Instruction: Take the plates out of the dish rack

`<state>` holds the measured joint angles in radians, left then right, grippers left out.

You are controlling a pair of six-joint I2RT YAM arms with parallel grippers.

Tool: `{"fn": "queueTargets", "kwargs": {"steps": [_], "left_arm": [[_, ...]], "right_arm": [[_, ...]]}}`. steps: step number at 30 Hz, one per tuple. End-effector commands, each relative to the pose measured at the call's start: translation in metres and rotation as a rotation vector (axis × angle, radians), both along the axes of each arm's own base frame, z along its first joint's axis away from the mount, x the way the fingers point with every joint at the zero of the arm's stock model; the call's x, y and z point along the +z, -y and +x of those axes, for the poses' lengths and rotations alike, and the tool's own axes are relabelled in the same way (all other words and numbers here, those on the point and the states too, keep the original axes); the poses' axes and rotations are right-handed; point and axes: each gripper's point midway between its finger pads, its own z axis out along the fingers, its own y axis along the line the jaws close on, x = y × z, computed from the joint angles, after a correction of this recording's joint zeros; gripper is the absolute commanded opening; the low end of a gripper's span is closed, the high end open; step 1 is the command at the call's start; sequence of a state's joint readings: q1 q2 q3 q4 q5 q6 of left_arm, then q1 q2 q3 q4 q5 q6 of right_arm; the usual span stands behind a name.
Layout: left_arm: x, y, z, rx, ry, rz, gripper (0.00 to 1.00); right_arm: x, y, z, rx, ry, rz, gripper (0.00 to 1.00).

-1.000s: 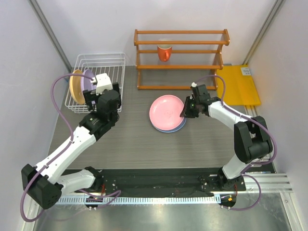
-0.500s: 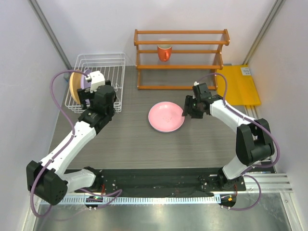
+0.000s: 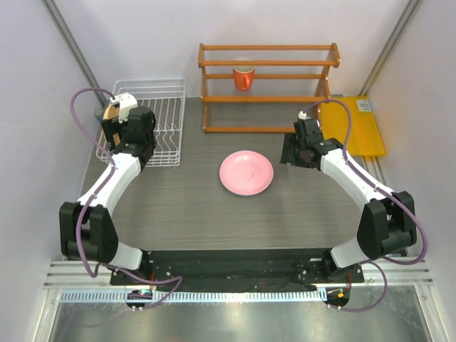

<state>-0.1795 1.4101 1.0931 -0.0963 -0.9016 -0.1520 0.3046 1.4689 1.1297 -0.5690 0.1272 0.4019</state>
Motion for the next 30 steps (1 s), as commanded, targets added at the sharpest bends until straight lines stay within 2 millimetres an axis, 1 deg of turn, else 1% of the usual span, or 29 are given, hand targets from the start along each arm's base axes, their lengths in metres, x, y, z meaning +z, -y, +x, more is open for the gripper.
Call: {"fn": "queueTargets", "kwargs": {"steps": [1, 2, 3, 4, 6, 8, 9, 11, 14, 15, 17, 18, 20, 21, 23, 24, 27, 30], "left_arm": [[0.009, -0.011, 0.035, 0.018, 0.069, -0.033, 0.99], [0.004, -0.016, 0.038, 0.03, 0.05, -0.031, 1.0], [0.005, -0.017, 0.043, 0.033, 0.051, -0.033, 0.98], [-0.005, -0.02, 0.048, 0.036, 0.029, -0.035, 0.97], [-0.007, -0.02, 0.057, 0.02, 0.038, -0.046, 0.91], [-0.017, -0.022, 0.064, 0.016, 0.016, -0.051, 0.85], [-0.015, -0.023, 0.067, 0.02, 0.019, -0.05, 0.81], [-0.024, -0.026, 0.072, 0.023, -0.002, -0.056, 0.81], [-0.028, -0.029, 0.077, 0.024, -0.008, -0.06, 0.7], [-0.029, -0.029, 0.079, 0.024, -0.013, -0.059, 0.61], [-0.029, -0.03, 0.08, 0.024, -0.018, -0.059, 0.51], [-0.03, -0.03, 0.08, 0.024, -0.02, -0.059, 0.4], [-0.028, -0.029, 0.08, 0.022, -0.02, -0.061, 0.3], [-0.028, -0.029, 0.08, 0.022, -0.02, -0.061, 0.22], [-0.027, -0.029, 0.078, 0.024, -0.026, -0.06, 0.14], [-0.026, -0.03, 0.078, 0.024, -0.025, -0.06, 0.08], [-0.021, -0.029, 0.076, 0.021, -0.017, -0.066, 0.0], [-0.012, -0.031, 0.072, 0.03, -0.014, -0.054, 0.0]], "right_arm": [[0.007, 0.005, 0.009, -0.001, 0.016, -0.022, 0.67], [0.005, 0.005, 0.011, -0.002, 0.014, -0.021, 0.67], [0.003, 0.006, 0.011, -0.003, 0.008, -0.021, 0.67], [0.003, 0.006, 0.012, -0.003, 0.006, -0.016, 0.66], [0.0, 0.007, 0.013, -0.003, 0.001, -0.016, 0.66], [-0.002, 0.009, 0.014, -0.004, -0.004, -0.017, 0.66], [-0.003, 0.009, 0.014, -0.003, -0.008, -0.016, 0.66], [-0.004, 0.013, 0.015, -0.007, -0.011, -0.018, 0.66], [-0.006, 0.015, 0.016, -0.01, -0.013, -0.018, 0.65], [-0.008, 0.016, 0.015, -0.013, -0.018, -0.017, 0.64], [-0.009, 0.018, 0.015, -0.014, -0.022, -0.016, 0.63], [-0.01, 0.019, 0.015, -0.017, -0.021, -0.017, 0.63], [-0.011, 0.02, 0.015, -0.019, -0.025, -0.017, 0.62], [-0.012, 0.02, 0.014, -0.019, -0.027, -0.014, 0.62], [-0.012, 0.02, 0.014, -0.018, -0.026, -0.012, 0.62], [-0.013, 0.021, 0.013, -0.02, -0.026, -0.012, 0.62], [-0.013, 0.021, 0.012, -0.019, -0.025, -0.011, 0.62], [-0.013, 0.022, 0.011, -0.021, -0.024, -0.012, 0.62]]}}
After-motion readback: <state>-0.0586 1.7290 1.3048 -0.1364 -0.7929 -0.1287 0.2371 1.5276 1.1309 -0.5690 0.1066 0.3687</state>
